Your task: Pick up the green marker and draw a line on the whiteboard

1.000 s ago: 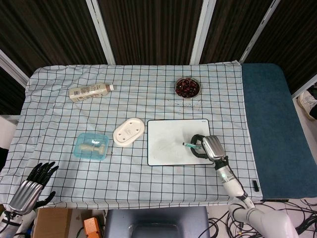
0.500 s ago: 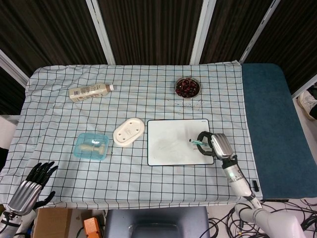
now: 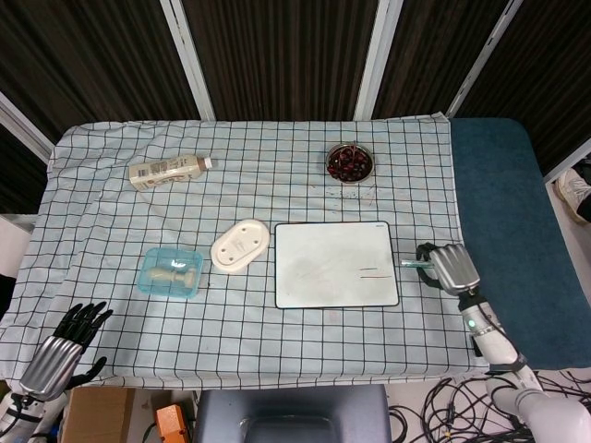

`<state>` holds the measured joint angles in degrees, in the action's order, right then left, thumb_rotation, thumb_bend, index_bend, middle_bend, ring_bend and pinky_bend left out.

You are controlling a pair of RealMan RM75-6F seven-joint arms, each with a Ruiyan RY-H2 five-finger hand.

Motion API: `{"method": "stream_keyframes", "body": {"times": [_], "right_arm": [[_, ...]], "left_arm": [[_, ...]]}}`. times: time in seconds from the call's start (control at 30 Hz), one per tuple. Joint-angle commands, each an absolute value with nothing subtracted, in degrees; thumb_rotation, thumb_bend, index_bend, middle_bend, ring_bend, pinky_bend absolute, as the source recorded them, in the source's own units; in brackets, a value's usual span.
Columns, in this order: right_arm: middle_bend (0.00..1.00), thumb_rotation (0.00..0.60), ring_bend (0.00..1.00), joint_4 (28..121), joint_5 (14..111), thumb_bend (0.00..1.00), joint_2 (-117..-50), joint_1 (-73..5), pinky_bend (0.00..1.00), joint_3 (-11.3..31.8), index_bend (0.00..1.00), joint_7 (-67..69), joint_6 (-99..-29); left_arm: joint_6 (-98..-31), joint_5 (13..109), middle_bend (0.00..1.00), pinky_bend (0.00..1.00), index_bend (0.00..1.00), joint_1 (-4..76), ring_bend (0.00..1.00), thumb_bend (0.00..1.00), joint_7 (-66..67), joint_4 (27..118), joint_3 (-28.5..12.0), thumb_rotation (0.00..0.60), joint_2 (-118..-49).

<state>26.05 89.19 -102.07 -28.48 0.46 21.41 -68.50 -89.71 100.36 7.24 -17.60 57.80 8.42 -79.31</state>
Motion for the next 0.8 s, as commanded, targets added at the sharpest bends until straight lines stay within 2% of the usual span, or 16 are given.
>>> {"method": "stream_keyframes", "body": {"times": [0.03, 0.1, 0.23, 0.33, 0.4, 0.5, 0.57, 0.7, 0.8], "right_arm": [[0.66, 0.6, 0.56, 21.6, 89.7, 0.38, -102.5, -27.5, 0.6, -1.6, 0.79, 22.5, -64.1], [0.54, 0.6, 0.46, 20.6, 90.1, 0.36, -102.4, -27.4, 0.53, -2.1, 0.61, 23.7, -63.6], [0.34, 0.6, 0.29, 19.9, 90.6, 0.35, -101.7, -26.9, 0.41, -2.9, 0.33, 24.3, -62.4], [0.24, 0.6, 0.21, 21.4, 90.9, 0.34, -100.2, -26.6, 0.34, -3.6, 0.15, 25.4, -60.9], [0.21, 0.6, 0.19, 22.9, 90.9, 0.32, -99.0, -26.0, 0.33, -3.5, 0.08, 26.2, -62.2], [0.16, 0.6, 0.15, 27.4, 90.8, 0.27, -95.9, -24.0, 0.3, -3.3, 0.01, 27.8, -66.0], [0.14, 0.6, 0.13, 31.8, 90.7, 0.26, -93.1, -22.1, 0.28, -3.0, 0.0, 28.4, -70.3], [0.05, 0.6, 0.06, 49.3, 90.6, 0.25, -81.6, -15.4, 0.21, -3.8, 0.0, 25.0, -80.0], [0.0, 0.6, 0.0, 66.4, 88.5, 0.25, -70.8, -9.0, 0.11, -5.5, 0.0, 12.5, -84.8]], "left_arm": [[-89.5, 100.3, 0.0, 0.0, 0.0, 7.3, 0.0, 0.35, -17.3, 58.1, 8.4, 0.6, -79.3], [-89.6, 100.4, 0.0, 0.0, 0.0, 7.3, 0.0, 0.35, -17.1, 58.4, 8.4, 0.6, -79.2], [-89.7, 100.3, 0.0, 0.0, 0.0, 7.2, 0.0, 0.35, -17.1, 58.5, 8.4, 0.6, -79.1], [-89.6, 100.3, 0.0, 0.0, 0.0, 7.2, 0.0, 0.35, -17.4, 58.3, 8.5, 0.6, -79.1], [-89.9, 100.4, 0.0, 0.0, 0.0, 7.2, 0.0, 0.35, -17.5, 58.3, 8.5, 0.6, -79.1], [-90.7, 100.4, 0.0, 0.0, 0.0, 6.9, 0.0, 0.35, -17.9, 58.3, 8.3, 0.6, -78.9], [-91.1, 100.3, 0.0, 0.0, 0.0, 6.8, 0.0, 0.35, -18.0, 58.4, 8.2, 0.6, -78.8], [-91.5, 100.2, 0.0, 0.0, 0.0, 6.7, 0.0, 0.35, -17.7, 59.7, 8.0, 0.6, -78.1], [-90.1, 99.4, 0.0, 0.0, 0.0, 6.6, 0.0, 0.35, -15.5, 62.8, 8.2, 0.6, -76.8]]}}
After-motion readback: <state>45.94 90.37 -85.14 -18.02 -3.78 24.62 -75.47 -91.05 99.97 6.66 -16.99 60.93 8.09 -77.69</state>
